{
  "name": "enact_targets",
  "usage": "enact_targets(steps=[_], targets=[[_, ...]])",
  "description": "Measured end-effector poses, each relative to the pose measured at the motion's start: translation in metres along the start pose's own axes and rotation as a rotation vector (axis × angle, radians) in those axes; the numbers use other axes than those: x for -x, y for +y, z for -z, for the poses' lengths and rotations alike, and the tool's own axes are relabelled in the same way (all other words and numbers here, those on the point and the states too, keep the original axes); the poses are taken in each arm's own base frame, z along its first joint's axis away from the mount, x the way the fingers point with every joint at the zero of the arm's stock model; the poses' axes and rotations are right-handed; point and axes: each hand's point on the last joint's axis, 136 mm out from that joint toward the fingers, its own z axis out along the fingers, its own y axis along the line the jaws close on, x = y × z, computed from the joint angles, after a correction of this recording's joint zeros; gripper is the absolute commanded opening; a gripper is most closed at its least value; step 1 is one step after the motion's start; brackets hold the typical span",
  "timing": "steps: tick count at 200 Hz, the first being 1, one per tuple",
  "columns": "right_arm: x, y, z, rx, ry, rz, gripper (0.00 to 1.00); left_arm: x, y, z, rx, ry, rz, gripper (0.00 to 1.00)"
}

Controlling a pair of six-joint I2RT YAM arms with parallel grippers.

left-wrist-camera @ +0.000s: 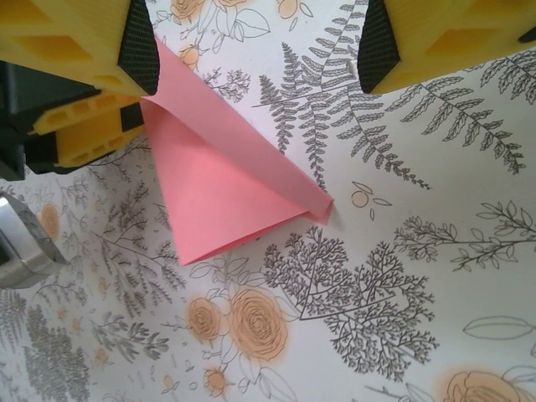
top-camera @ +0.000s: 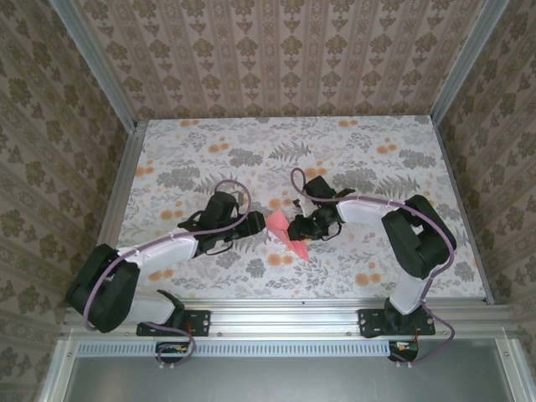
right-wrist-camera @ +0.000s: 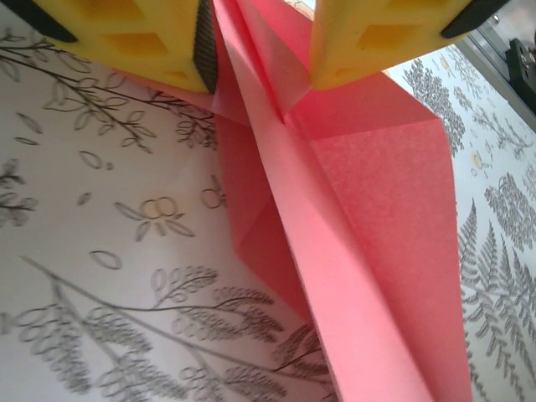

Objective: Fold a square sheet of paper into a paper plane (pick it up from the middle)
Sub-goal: Move the paper plane to the center of the table.

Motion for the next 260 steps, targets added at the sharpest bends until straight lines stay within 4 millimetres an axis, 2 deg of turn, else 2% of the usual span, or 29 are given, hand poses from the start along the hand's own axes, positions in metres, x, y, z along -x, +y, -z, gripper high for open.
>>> enact_targets(steps=[11, 56, 73, 113, 142, 182, 207, 234, 260], targets=[[-0.001, 0.004, -0.001, 0.000, 0.004, 0.017, 0.27, -0.003, 0.003, -0.003, 0.011, 0.012, 0.010, 0.67], [-0.009, 0.016, -0.008, -0.096, 0.033, 0.103, 0.24, -0.008, 0.012, -0.011, 0.038, 0.035, 0.055, 0.67], [-0.012, 0.018, -0.013, -0.152, 0.045, 0.135, 0.19, -0.007, 0.013, -0.011, 0.045, 0.026, 0.068, 0.67], [-0.014, 0.024, -0.013, -0.281, 0.037, 0.195, 0.07, 0.000, 0.015, -0.004, 0.070, -0.018, 0.084, 0.67], [-0.004, 0.025, -0.003, -0.391, -0.011, 0.216, 0.00, 0.008, 0.015, 0.008, 0.078, -0.069, 0.090, 0.67], [0.016, 0.007, 0.027, -0.553, -0.100, 0.175, 0.04, 0.010, 0.020, 0.018, 0.101, -0.102, 0.093, 0.67], [0.023, -0.007, 0.036, -0.589, -0.120, 0.122, 0.07, 0.010, 0.022, 0.018, 0.113, -0.105, 0.096, 0.67], [0.030, -0.015, 0.028, -0.605, -0.109, 0.084, 0.10, 0.011, 0.023, 0.019, 0.114, -0.108, 0.097, 0.67], [0.029, -0.025, 0.012, -0.627, -0.070, 0.062, 0.19, 0.012, 0.021, 0.020, 0.108, -0.114, 0.096, 0.67]])
